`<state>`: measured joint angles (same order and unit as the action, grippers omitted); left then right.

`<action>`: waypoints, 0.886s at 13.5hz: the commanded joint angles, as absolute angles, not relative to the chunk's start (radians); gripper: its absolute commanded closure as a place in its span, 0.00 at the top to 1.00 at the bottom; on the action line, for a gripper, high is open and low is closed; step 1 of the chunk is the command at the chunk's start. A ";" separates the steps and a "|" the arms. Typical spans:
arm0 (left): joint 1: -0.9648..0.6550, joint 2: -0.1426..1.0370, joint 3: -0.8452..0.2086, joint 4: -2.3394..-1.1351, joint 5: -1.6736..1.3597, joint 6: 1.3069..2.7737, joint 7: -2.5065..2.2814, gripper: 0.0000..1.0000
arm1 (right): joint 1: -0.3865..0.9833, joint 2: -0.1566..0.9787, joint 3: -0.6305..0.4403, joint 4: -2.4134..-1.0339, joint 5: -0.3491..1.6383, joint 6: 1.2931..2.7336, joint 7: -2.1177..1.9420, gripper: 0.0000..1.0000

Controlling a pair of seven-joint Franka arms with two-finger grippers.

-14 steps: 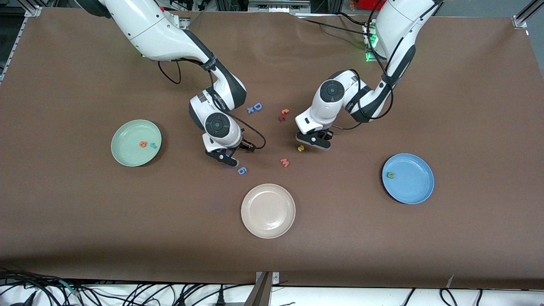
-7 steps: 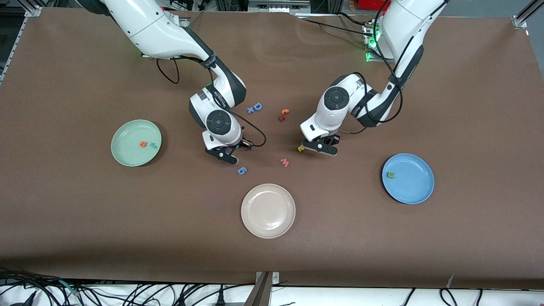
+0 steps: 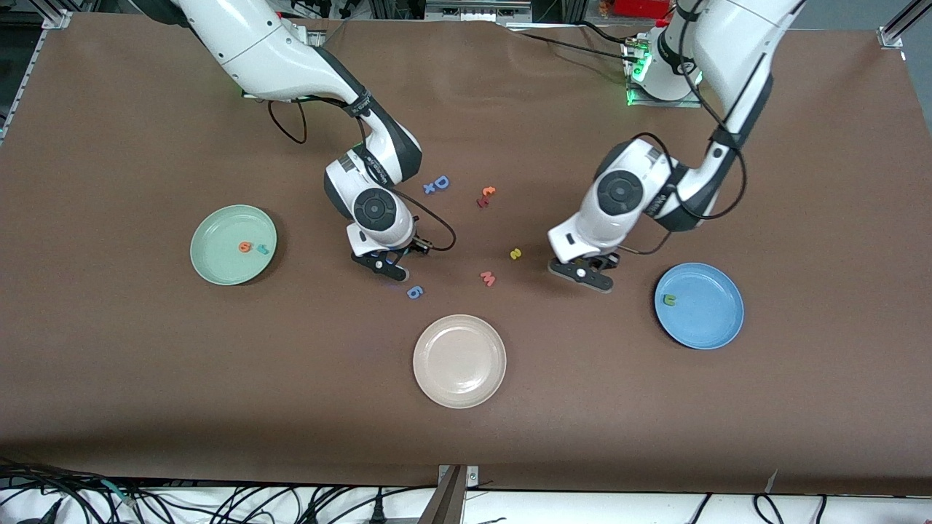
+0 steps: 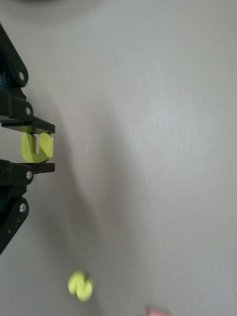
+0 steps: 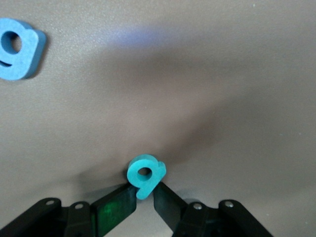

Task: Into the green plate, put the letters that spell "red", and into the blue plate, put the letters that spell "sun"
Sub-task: 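Grasp the cyan 9 with the right gripper while the left gripper carries, then release the yellow letter on the blue plate with the left gripper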

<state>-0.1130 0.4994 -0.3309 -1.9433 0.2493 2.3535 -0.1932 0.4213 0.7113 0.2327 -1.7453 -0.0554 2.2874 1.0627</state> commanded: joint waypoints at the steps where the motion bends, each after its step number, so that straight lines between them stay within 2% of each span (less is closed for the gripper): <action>1: -0.034 0.466 -0.347 -1.928 0.213 2.278 -0.030 0.23 | 0.417 0.698 0.241 -1.775 -0.077 2.293 1.086 0.37; 3: 0.026 0.466 -0.345 -1.896 0.213 2.223 0.091 0.23 | 0.417 0.698 0.241 -1.775 -0.075 2.293 1.086 0.51; 9: 0.188 0.485 -0.344 -1.838 0.212 2.184 0.426 0.25 | 0.416 0.693 0.239 -1.776 -0.129 2.261 1.078 0.51; 12: 0.224 0.524 -0.336 -1.796 0.215 2.183 0.485 0.29 | 0.414 0.693 0.239 -1.778 -0.162 2.253 1.074 0.51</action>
